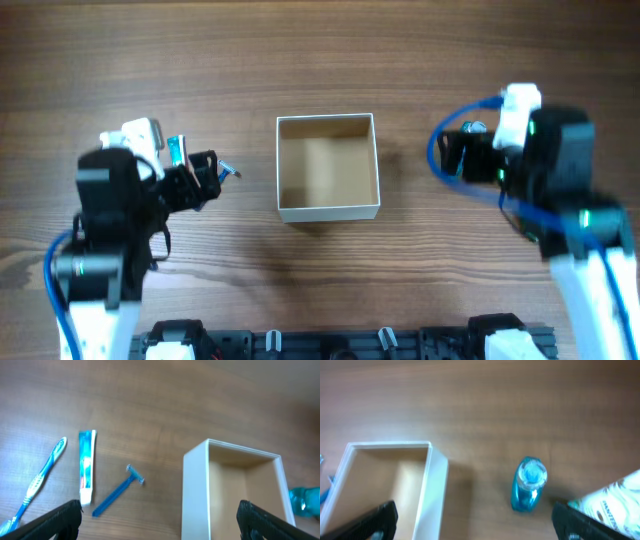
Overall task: Pack container
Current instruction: 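Reach the right gripper to the blue Listerine bottle and grasp it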
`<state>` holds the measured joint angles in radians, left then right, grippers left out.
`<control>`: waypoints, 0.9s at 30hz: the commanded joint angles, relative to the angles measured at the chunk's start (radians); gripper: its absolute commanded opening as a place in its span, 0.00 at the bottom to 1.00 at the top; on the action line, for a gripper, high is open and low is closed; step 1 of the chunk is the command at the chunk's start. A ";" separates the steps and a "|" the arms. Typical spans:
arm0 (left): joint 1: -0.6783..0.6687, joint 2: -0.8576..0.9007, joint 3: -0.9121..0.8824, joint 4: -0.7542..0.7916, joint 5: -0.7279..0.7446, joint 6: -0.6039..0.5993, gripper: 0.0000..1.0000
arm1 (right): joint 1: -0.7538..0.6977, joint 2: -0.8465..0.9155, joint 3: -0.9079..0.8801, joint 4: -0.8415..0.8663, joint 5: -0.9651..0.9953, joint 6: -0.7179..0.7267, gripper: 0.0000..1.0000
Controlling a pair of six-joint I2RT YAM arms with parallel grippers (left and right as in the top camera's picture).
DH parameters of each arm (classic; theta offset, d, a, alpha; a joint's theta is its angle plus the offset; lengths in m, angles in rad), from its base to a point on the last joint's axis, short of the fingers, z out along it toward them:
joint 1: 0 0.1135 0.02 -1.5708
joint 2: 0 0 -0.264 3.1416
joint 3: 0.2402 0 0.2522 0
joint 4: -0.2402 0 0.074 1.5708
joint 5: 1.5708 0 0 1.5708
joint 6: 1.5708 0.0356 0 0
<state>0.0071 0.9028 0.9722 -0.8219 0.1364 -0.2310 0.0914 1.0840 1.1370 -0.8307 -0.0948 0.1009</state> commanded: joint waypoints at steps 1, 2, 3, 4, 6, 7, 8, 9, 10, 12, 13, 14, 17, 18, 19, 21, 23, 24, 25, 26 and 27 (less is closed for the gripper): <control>-0.005 0.101 0.083 -0.064 0.010 -0.013 1.00 | -0.013 0.162 0.145 -0.094 -0.060 0.003 1.00; -0.005 0.118 0.083 -0.071 0.023 -0.013 1.00 | -0.013 0.190 0.158 -0.105 -0.054 0.000 1.00; -0.005 0.129 0.083 -0.074 0.032 -0.013 1.00 | -0.013 0.208 0.160 -0.104 -0.038 0.002 1.00; -0.005 0.140 0.083 -0.078 0.039 -0.013 1.00 | -0.014 0.228 0.160 -0.097 -0.006 0.023 1.00; -0.005 0.158 0.083 -0.082 0.039 -0.013 1.00 | -0.024 0.271 0.160 -0.082 0.042 0.130 1.00; -0.005 0.165 0.083 -0.081 0.039 -0.013 1.00 | -0.032 0.297 0.160 -0.077 0.043 0.161 1.00; -0.005 0.169 0.083 -0.081 0.039 -0.013 1.00 | -0.038 0.318 0.160 -0.076 0.043 0.169 1.00; -0.005 0.173 0.083 -0.081 0.039 -0.013 1.00 | -0.045 0.347 0.160 -0.076 0.044 0.178 1.00; -0.005 0.174 0.083 -0.081 0.039 -0.013 1.00 | -0.049 0.362 0.160 -0.076 0.048 0.192 1.00; -0.005 0.174 0.083 -0.081 0.039 -0.013 1.00 | -0.058 0.397 0.160 -0.074 0.053 0.211 1.00; -0.005 0.174 0.083 -0.081 0.039 -0.013 1.00 | -0.060 0.412 0.160 -0.073 0.054 0.221 1.00; -0.005 0.174 0.083 -0.081 0.039 -0.013 1.00 | -0.061 0.424 0.160 -0.071 0.054 0.221 1.00; -0.005 0.174 0.083 -0.081 0.039 -0.013 1.00 | -0.062 0.454 0.159 -0.070 0.055 0.220 1.00; -0.005 0.174 0.083 -0.081 0.039 -0.013 1.00 | -0.062 0.466 0.159 -0.071 0.055 0.220 0.99; -0.005 0.174 0.083 -0.081 0.039 -0.013 1.00 | -0.062 0.475 0.157 -0.075 0.061 0.225 1.00; -0.005 0.174 0.083 -0.082 0.039 -0.013 1.00 | -0.063 0.492 0.149 -0.076 0.077 0.266 1.00; -0.005 0.174 0.083 -0.082 0.039 -0.013 1.00 | -0.063 0.502 0.143 -0.077 0.081 0.293 1.00; -0.005 0.174 0.083 -0.082 0.039 -0.013 1.00 | -0.063 0.505 0.142 -0.080 0.086 0.307 0.98; -0.005 0.174 0.083 -0.082 0.039 -0.013 1.00 | -0.063 0.506 0.142 -0.086 0.101 0.332 0.97; -0.005 0.174 0.083 -0.082 0.039 -0.013 1.00 | -0.063 0.506 0.142 -0.092 0.120 0.356 0.95; -0.005 0.174 0.083 -0.082 0.039 -0.013 1.00 | -0.063 0.506 0.142 -0.099 0.143 0.376 0.92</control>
<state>0.0071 1.0752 1.0344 -0.9016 0.1410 -0.2314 0.0315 1.5761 1.2743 -0.9161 -0.0296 0.3828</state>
